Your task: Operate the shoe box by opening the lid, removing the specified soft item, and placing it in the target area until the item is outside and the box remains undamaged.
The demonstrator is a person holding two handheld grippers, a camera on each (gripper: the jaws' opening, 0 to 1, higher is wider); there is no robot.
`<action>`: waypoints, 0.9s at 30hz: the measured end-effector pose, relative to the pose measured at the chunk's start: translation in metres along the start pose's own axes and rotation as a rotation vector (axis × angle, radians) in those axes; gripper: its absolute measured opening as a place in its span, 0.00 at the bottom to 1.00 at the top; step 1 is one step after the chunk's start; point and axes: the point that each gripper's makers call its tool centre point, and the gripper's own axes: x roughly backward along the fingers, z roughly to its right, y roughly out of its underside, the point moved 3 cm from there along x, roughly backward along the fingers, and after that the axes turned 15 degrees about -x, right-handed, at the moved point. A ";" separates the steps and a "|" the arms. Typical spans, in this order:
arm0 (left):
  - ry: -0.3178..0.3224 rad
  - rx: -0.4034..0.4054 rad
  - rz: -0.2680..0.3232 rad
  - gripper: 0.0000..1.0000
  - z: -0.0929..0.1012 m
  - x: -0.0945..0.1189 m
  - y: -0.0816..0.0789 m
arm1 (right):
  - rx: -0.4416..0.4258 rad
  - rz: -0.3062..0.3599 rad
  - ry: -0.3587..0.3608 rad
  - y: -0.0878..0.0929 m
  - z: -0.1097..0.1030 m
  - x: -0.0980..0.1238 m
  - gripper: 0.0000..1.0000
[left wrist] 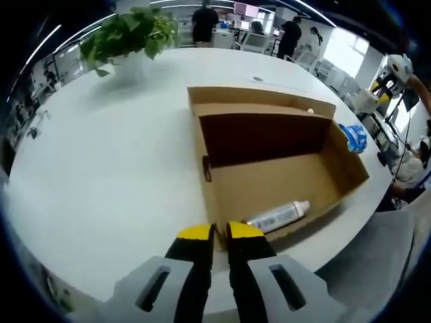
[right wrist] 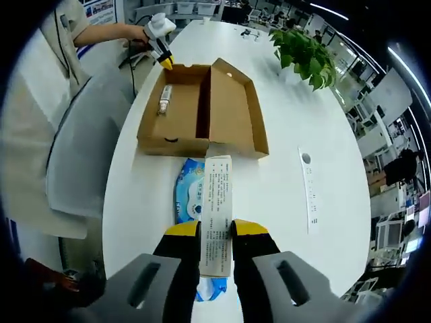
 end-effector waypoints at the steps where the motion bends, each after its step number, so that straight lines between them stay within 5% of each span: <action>1: -0.001 -0.001 -0.001 0.04 0.000 0.000 0.000 | -0.001 -0.002 0.004 0.002 0.002 0.000 0.15; 27: 0.000 -0.027 -0.026 0.05 0.000 -0.001 -0.001 | -0.029 -0.077 0.029 0.072 0.045 -0.038 0.15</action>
